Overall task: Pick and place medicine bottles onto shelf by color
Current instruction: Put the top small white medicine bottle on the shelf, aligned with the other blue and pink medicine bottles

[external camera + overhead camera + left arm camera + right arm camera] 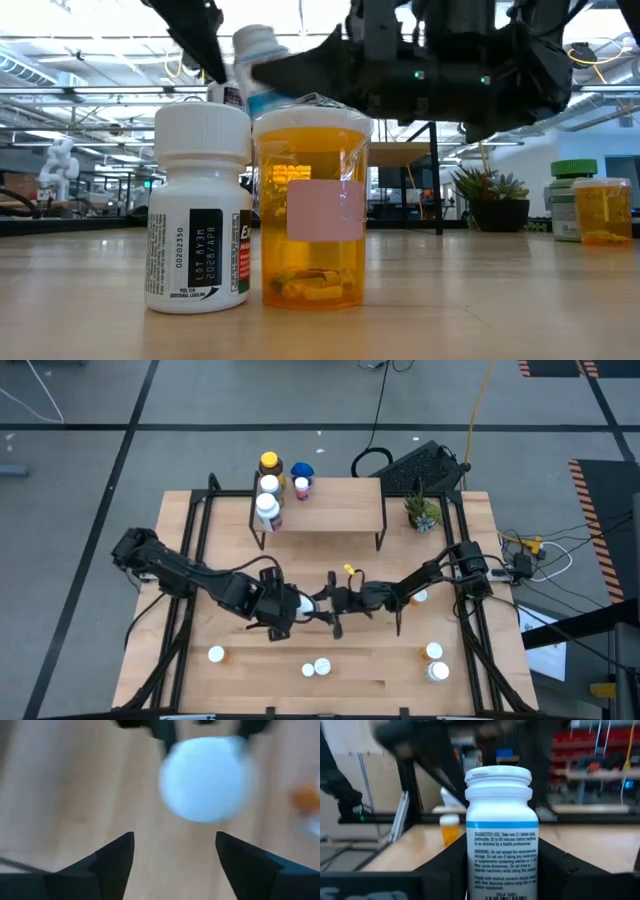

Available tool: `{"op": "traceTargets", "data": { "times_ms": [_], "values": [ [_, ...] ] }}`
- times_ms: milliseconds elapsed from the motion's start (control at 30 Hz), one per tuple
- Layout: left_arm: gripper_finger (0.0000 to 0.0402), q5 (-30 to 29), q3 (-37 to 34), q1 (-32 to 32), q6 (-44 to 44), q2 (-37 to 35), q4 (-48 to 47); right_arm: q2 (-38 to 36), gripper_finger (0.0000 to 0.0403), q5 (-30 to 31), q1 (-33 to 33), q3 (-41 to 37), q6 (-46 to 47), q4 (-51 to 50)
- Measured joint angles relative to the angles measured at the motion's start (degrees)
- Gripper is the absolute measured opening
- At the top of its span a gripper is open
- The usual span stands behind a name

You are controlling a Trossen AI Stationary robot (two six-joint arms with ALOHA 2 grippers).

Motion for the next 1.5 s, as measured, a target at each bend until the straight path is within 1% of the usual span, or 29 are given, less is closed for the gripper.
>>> {"op": "traceTargets", "data": {
  "times_ms": [67, 100, 233, 333, 467, 500, 567, 633, 767, 933, 1133, 1267, 1333, 1367, 1433, 1500],
  "values": [
    [0.0294, -6.5, -1.0, -1.2, -1.1, 0.1, 2.7, 0.0, 0.0159, -1.8, 0.2, -0.7, -1.2, 4.5],
    [0.0297, -9.1, -2.1, -2.2, -0.7, -0.1, 6.0, 0.0, 0.0159, -2.6, 0.3, -1.1, -1.5, 6.5],
    [0.0302, -14.1, -9.9, -6.0, 7.2, 0.1, 25.9, -0.1, 0.0158, -6.5, 1.1, -2.5, -1.7, 12.4],
    [0.0299, -19.5, -15.2, -7.6, 11.5, 0.0, 38.3, -0.5, 0.0158, -6.4, 1.1, -2.7, -1.7, 13.9],
    [0.0299, -20.3, -23.0, -7.2, 14.8, 0.0, 59.1, -0.4, 0.0160, -5.6, 1.0, -2.3, -1.8, 13.7],
    [0.0299, -19.6, -25.0, -7.0, 15.9, 0.0, 64.4, -0.4, 0.0160, -5.5, 1.0, -2.3, -2.0, 13.8],
    [0.0299, -18.4, -28.5, -6.7, 17.4, 0.1, 71.6, -0.4, 0.0160, -5.6, 1.0, -2.3, -2.0, 13.8],
    [0.0297, -18.2, -30.6, -6.7, 17.9, 0.1, 76.6, -0.4, 0.0160, -5.6, 1.0, -2.3, -2.1, 13.8],
    [0.0280, -18.0, -33.5, -6.6, 17.7, -1.0, 82.6, -0.4, 0.0159, -5.7, 1.0, -2.3, -3.1, 13.8],
    [0.0228, -16.8, -36.0, -6.8, 18.7, -2.4, 87.0, -0.4, 0.0159, -5.7, 1.0, -2.3, -2.9, 13.8],
    [0.0166, -13.8, -36.6, -6.0, 18.1, -2.9, 87.2, -0.4, 0.0163, -5.6, 0.9, -2.4, -1.7, 13.7],
    [0.0150, -12.6, -36.6, -5.7, 18.9, -2.9, 86.1, -0.5, 0.0179, -5.6, 0.6, -2.4, -0.4, 12.7],
    [0.0150, -12.6, -36.6, -5.7, 19.9, -2.9, 84.0, -1.7, 0.0193, -5.7, 0.0, -2.4, 1.5, 8.8],
    [0.0152, -12.6, -36.6, -5.7, 20.2, -2.8, 82.5, -2.9, 0.0200, -5.9, -0.4, -2.4, 2.5, 5.2],
    [0.0156, -13.4, -36.6, -5.5, 20.4, -2.8, 79.3, -6.5, 0.0217, -6.4, -1.3, -2.4, 3.7, -4.3],
    [0.0159, -13.9, -36.6, -5.2, 20.3, -3.0, 75.8, -11.2, 0.0234, -6.1, -1.9, -1.9, 3.6, -16.6]
  ]
}}
